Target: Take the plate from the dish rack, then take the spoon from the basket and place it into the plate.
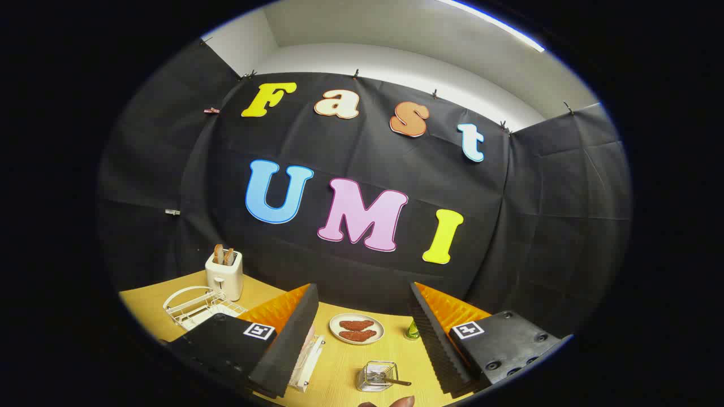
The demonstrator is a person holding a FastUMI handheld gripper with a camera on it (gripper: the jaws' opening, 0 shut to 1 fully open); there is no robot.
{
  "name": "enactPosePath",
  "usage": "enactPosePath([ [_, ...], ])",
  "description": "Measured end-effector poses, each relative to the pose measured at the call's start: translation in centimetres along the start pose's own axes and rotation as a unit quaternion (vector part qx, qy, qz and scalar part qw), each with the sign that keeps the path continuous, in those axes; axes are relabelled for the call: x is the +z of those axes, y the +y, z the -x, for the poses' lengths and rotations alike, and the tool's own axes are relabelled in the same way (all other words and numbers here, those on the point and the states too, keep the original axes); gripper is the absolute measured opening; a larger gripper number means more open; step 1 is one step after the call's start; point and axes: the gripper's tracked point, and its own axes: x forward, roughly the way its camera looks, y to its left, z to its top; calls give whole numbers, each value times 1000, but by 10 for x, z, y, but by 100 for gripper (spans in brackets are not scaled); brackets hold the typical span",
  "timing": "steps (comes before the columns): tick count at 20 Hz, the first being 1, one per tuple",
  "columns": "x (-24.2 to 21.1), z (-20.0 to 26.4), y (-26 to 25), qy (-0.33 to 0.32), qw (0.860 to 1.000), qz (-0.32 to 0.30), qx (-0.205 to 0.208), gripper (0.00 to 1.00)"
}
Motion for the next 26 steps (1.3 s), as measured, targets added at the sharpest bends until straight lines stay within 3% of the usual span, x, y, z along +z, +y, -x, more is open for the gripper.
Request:
enactPosePath([
  [26,-6,-11,10,19,1000,-10,-3,97],
])
